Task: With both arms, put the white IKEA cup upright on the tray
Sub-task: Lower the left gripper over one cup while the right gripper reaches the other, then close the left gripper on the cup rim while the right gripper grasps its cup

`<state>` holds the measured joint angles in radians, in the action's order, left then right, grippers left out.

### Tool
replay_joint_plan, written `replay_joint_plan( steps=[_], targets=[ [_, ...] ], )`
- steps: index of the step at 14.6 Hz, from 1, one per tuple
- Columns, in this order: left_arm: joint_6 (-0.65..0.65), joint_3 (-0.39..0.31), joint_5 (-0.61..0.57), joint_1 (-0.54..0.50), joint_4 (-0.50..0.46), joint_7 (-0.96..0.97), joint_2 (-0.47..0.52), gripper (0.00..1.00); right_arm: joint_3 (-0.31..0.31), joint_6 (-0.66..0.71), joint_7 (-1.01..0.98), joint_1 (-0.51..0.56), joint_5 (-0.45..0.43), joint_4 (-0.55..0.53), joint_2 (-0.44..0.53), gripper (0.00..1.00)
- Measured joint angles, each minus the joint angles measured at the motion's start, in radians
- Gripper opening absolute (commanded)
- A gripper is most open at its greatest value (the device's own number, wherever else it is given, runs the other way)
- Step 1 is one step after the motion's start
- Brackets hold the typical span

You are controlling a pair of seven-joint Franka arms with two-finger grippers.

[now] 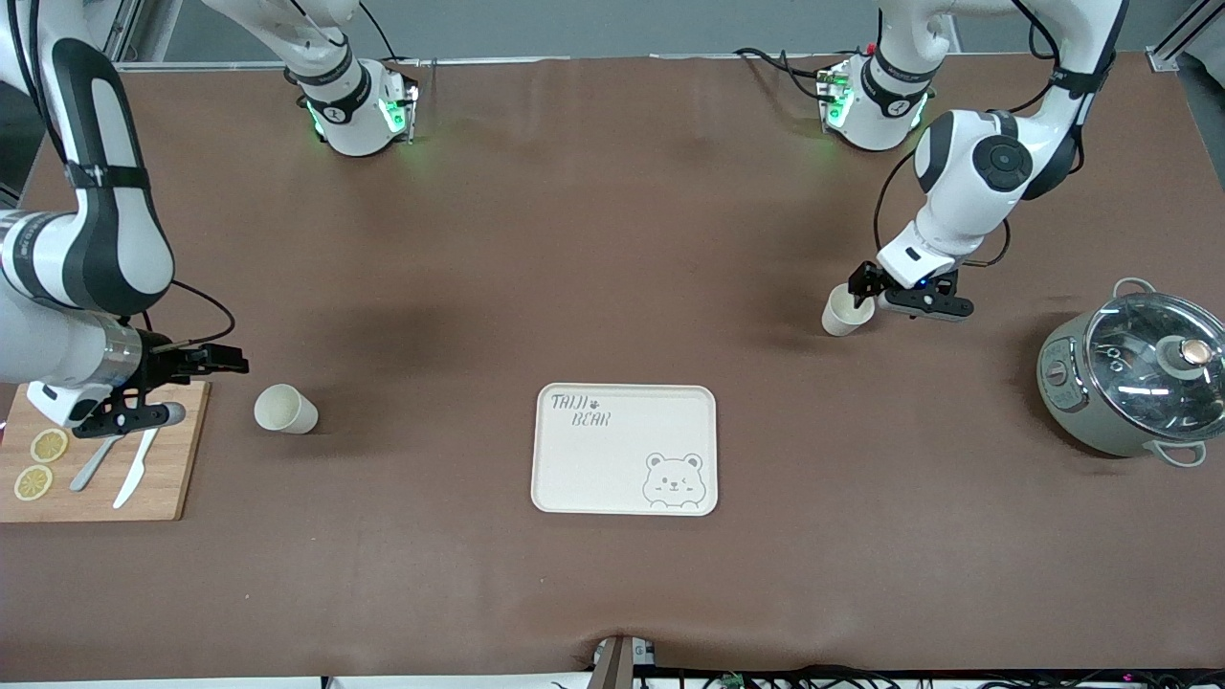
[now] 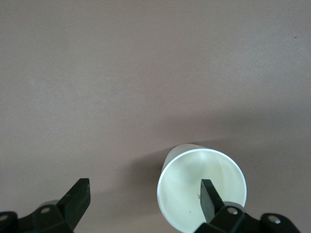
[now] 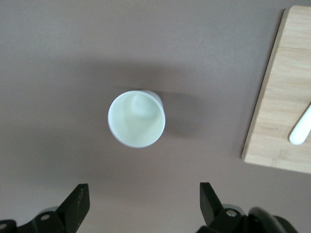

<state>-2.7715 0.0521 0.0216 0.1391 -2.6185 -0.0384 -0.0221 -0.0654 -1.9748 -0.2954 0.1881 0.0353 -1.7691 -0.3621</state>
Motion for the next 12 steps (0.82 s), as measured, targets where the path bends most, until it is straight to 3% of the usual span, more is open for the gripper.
replay_joint_plan(
  steps=[8,9,10,12],
  targets=[
    [-0.160,0.031,0.000,0.000,-0.008,0.021,-0.114,0.97,0.000,-0.215,-0.030,0.007,-0.009,-0.080,-0.018,1.00],
    [-0.165,0.031,0.000,0.000,-0.008,0.025,-0.120,0.43,-0.001,-0.248,-0.036,0.007,-0.010,-0.097,-0.021,1.00],
    [-0.166,0.031,0.000,0.000,-0.008,0.041,-0.123,0.05,-0.002,-0.279,-0.044,0.006,-0.010,-0.113,-0.025,1.00],
    [-0.167,0.044,0.000,0.000,-0.010,0.078,-0.123,0.00,-0.003,-0.321,-0.061,0.006,-0.012,-0.130,-0.041,1.00]
  ],
)
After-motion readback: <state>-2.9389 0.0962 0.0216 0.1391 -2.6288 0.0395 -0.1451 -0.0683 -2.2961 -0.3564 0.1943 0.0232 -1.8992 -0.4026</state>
